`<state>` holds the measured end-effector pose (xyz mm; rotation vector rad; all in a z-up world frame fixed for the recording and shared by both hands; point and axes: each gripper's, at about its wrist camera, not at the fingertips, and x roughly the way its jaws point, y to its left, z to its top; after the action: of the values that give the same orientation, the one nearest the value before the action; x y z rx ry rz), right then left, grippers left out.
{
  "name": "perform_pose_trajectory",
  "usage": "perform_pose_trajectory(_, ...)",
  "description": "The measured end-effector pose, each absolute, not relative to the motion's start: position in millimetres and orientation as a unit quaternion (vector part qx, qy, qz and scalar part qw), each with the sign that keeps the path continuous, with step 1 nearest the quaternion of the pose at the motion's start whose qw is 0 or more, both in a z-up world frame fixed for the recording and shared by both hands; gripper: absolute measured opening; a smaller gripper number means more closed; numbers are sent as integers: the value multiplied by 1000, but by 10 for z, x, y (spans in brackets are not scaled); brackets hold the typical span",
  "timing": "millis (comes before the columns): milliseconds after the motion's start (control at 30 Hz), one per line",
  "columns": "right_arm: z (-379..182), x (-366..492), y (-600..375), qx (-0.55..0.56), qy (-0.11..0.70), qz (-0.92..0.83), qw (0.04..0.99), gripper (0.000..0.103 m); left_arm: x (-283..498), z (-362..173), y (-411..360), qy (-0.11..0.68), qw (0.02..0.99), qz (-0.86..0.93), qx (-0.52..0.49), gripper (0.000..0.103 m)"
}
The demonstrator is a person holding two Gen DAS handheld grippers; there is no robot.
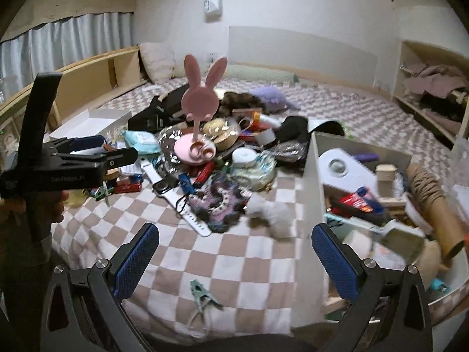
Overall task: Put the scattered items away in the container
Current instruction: 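Withdraw both tools to the pile, right tool moving toward green clothespin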
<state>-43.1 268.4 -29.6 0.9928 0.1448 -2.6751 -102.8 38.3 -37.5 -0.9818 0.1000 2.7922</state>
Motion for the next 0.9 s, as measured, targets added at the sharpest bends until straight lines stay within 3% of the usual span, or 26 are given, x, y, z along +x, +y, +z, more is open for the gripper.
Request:
perform_pose_trajectory(467,-773,-568,2353,454,125,-864,181,103,-1099,-858,-190,26,101,906,-410,103)
perform_pose_trajectory(700,-1055,-543,2157,499,243,-804,213,103,-1080,-1032,-381,1,90,901,-424,102)
perform_pose_trajectory(733,-1086,-537,2137,504,251,-797,219,101,-1072,-1036,-410,-9,90,901,-425,102)
perform_pose_trajectory(833,-1194,-535,2078,524,267,-773,239,78,-1063,-1042,-497,-35,84,900,-426,102)
perform_pose_trajectory(900,-1250,-552,2058,537,271,-760,246,74,-1061,-1043,-555,-51,80,899,-427,102)
